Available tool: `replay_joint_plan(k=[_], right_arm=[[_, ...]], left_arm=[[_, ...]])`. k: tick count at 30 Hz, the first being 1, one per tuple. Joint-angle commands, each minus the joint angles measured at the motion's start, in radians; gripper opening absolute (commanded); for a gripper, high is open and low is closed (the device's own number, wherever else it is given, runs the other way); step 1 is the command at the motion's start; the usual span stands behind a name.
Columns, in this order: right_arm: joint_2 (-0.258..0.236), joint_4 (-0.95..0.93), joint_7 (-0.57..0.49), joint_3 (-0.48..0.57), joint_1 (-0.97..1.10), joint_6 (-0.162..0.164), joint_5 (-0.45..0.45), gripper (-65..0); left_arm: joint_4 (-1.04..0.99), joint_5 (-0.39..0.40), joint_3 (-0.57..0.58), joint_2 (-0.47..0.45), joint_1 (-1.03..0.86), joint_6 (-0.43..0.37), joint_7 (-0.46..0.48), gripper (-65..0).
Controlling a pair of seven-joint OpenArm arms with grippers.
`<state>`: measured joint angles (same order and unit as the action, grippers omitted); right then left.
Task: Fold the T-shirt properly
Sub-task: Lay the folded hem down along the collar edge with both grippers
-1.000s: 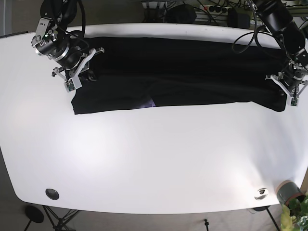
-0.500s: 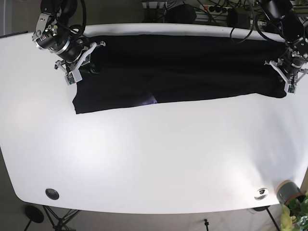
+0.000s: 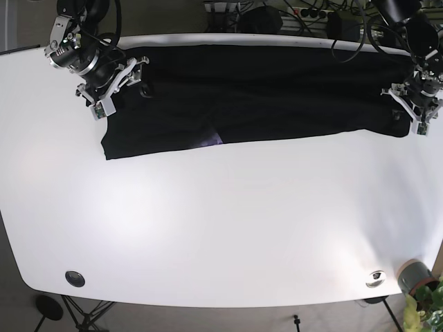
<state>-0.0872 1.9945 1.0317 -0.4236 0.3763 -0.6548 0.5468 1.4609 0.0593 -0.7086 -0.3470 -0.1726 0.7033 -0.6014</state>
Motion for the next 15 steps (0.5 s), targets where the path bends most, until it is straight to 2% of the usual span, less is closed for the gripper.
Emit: replay_joint_plan(k=[1,4,7,12,15], right_arm=[[-0.004,0.021,-0.023,0.002,-0.032,-0.004,0.019,-22.0],[-0.004,0.018,-0.021,0.024,-0.064,-0.004,0.019,-23.8],[-0.010,-0.004,-0.021,0.070,-0.089,0.003,0.003,-26.2],[-0.004,-0.076,-0.024,0.130,-0.116,0.003,-0.087,-32.0],[0.017,-0.131,-0.034,0.136,-0.122,0.003,-0.155,-34.1]], left_arm=[[0.085,0.061,-0.010,-0.025,-0.005,-0.005,0.021,-35.0],[0.140,0.104,-0.006,-0.024,-0.028,-0.005,-0.018,-35.0],[0.159,0.115,-0.003,-0.019,-0.034,-0.005,-0.058,-35.0],[0.099,0.047,0.063,0.010,-0.046,-0.005,-0.071,-35.0],[0.045,-0.008,0.056,0.018,-0.046,-0.005,-0.071,-35.1]])
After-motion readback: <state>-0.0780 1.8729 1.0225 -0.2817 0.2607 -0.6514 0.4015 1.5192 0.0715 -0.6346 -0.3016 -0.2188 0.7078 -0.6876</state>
